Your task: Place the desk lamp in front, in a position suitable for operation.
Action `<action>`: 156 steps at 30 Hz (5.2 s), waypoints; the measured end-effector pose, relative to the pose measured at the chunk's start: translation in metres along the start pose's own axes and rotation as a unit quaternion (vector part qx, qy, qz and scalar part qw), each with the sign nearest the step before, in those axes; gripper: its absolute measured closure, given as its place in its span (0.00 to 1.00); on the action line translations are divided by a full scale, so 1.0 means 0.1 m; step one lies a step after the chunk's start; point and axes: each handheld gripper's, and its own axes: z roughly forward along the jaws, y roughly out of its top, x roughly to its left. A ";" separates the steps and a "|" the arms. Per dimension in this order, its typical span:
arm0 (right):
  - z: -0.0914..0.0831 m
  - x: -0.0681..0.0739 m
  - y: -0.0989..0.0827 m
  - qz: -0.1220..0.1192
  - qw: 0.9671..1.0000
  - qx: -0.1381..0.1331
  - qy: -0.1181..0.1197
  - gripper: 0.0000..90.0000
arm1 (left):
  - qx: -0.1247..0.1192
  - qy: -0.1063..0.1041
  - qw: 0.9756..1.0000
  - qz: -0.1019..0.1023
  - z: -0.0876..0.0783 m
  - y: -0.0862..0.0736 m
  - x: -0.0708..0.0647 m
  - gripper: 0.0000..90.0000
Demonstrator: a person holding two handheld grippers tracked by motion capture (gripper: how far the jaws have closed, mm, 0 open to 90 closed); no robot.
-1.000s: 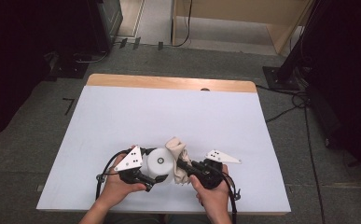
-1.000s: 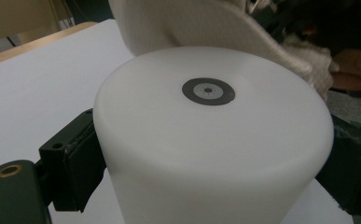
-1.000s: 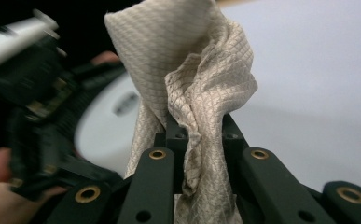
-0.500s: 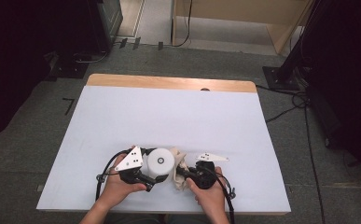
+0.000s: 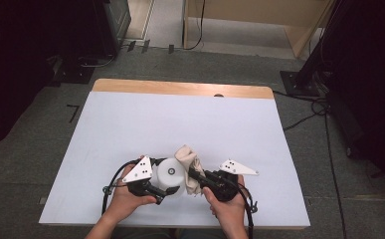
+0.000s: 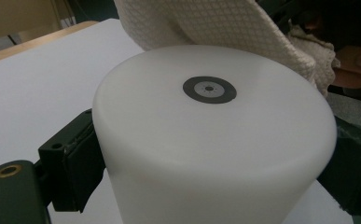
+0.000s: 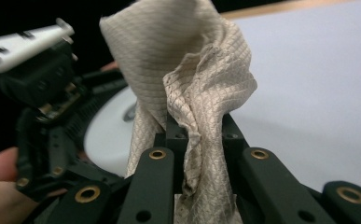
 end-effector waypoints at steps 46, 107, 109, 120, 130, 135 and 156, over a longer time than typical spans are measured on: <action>0.13 -0.47 -0.21 0.039 0.991 0.093 -0.090 0.89 | 0.025 0.112 0.992 -0.047 -0.05 0.15 -0.28 0.00; 0.16 -0.08 -0.17 0.036 0.998 0.018 -0.047 0.89 | 0.042 0.033 0.999 -0.001 0.09 0.10 0.03 0.10; 0.21 -0.14 -0.24 0.049 0.997 0.040 -0.054 0.89 | 0.041 0.034 0.999 -0.001 0.10 0.09 0.02 0.10; 0.36 -0.26 -0.40 0.060 0.988 0.117 -0.085 0.89 | 0.036 0.036 0.999 -0.002 0.10 0.08 0.02 0.10; 0.05 0.05 -0.01 0.016 0.999 0.000 -0.037 0.89 | 0.031 0.040 0.999 -0.005 0.10 0.07 0.01 0.10; 0.09 0.01 -0.04 0.019 0.999 0.013 -0.045 0.89 | 0.031 0.042 0.999 -0.006 0.10 0.07 0.00 0.10; 0.14 -0.05 -0.08 0.020 0.998 0.038 -0.052 0.89 | 0.027 0.042 0.999 -0.006 0.11 0.06 0.00 0.10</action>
